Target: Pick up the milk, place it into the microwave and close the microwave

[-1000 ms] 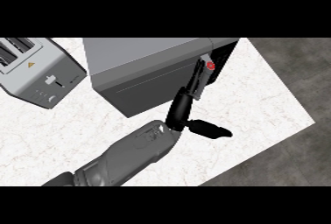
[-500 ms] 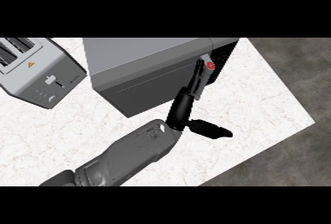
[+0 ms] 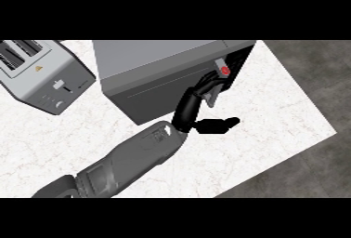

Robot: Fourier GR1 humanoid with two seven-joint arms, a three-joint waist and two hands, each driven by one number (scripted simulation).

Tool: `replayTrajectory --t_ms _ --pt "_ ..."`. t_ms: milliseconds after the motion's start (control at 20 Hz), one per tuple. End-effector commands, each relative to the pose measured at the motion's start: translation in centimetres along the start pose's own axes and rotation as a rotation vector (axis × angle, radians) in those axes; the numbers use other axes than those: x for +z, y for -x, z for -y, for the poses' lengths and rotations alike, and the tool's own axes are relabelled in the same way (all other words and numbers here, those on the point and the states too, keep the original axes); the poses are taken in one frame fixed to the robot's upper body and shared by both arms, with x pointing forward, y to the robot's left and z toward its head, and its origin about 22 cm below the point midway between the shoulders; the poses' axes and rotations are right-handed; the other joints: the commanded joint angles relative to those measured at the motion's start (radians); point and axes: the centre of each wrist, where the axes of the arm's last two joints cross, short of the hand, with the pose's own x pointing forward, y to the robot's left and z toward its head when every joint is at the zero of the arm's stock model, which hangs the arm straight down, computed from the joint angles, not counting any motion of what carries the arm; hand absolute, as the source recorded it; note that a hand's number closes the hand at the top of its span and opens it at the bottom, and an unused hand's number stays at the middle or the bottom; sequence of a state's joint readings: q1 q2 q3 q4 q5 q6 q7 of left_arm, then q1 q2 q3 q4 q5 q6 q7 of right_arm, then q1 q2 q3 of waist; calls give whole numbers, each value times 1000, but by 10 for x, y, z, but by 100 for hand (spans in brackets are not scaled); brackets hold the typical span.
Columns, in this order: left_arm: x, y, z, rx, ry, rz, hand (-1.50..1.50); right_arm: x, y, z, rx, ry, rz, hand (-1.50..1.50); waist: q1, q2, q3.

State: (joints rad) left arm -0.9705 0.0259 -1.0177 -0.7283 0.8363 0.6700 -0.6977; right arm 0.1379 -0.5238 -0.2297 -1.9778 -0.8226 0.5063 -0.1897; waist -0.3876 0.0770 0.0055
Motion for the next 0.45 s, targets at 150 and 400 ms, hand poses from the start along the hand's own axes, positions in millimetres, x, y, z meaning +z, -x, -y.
replayTrajectory --t_ms 150,400 --pt "-26 20 -49 -286 -141 -151 -150 0 -6 1 13 16 -4 -150 38 -4 6" --pt "-33 15 -40 -310 -122 -161 -150 0 -11 1 19 10 0 -150 51 -3 4"
